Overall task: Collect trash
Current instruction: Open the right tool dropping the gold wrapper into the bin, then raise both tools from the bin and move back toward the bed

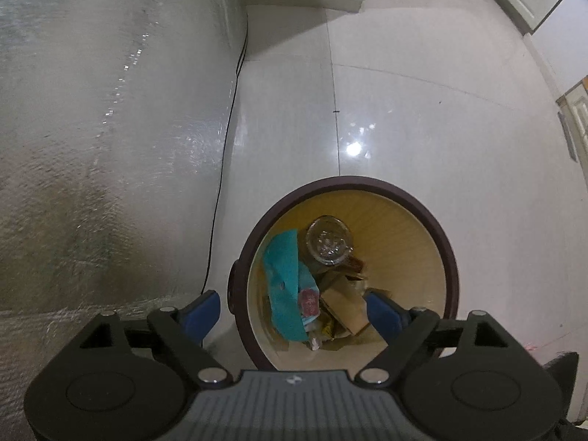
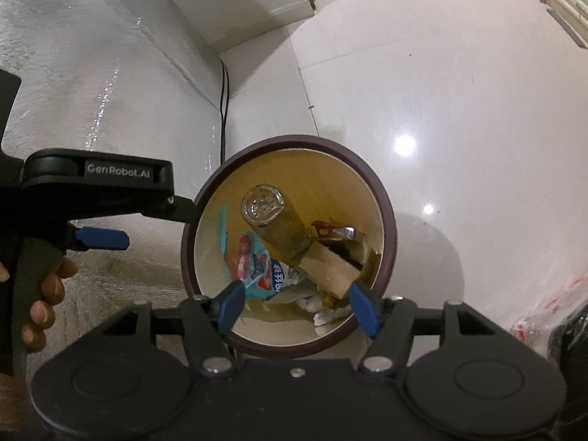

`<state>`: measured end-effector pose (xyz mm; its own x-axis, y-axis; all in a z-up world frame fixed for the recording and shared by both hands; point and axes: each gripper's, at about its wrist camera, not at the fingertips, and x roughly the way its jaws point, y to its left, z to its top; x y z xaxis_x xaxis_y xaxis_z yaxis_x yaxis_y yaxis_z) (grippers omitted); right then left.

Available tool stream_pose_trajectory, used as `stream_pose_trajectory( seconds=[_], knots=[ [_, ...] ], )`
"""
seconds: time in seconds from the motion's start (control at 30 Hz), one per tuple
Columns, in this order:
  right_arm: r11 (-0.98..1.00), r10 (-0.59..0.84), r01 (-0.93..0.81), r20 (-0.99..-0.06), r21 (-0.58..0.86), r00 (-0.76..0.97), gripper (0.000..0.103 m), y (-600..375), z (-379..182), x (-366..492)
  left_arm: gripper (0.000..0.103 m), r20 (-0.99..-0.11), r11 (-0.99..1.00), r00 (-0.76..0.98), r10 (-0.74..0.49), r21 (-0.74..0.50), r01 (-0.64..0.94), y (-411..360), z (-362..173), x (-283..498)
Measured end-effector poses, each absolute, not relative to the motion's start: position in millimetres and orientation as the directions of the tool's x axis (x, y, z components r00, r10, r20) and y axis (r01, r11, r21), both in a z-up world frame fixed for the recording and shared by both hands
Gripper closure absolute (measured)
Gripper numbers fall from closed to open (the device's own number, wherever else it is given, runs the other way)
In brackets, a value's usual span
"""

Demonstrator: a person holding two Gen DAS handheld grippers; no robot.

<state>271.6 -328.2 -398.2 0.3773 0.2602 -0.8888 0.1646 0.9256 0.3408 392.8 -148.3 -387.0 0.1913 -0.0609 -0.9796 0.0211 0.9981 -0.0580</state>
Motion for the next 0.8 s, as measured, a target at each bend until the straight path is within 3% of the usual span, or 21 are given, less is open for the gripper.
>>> stream_pose_trajectory(
  seconds=[0.07,0.2,0.3,0.8],
  knots=[
    [0.929,0.258,0.153,-0.887,0.336,0.383,0.030,-327,-393,269,0.015,-0.977,0.998,0.202,-0.064,-0.061,0.022,-147,-380,387],
    [0.940,0.244,0.128,-0.886,0.316,0.393,0.011,-326,-382,262,0.008,-0.972,0.998,0.225,-0.067,-0.062,0.029,-146,-368,376],
    [0.943,0.237,0.121,-0.883,0.309,0.404,0.004,-326,-373,255,0.004,-0.968,0.997,0.239,-0.074,-0.069,0.028,-143,-359,366],
    [0.965,0.153,0.120,-0.876,0.232,0.458,0.000,-339,-325,221,0.000,-0.946,0.994,0.306,-0.111,-0.105,0.036,-123,-300,313]
  ],
)
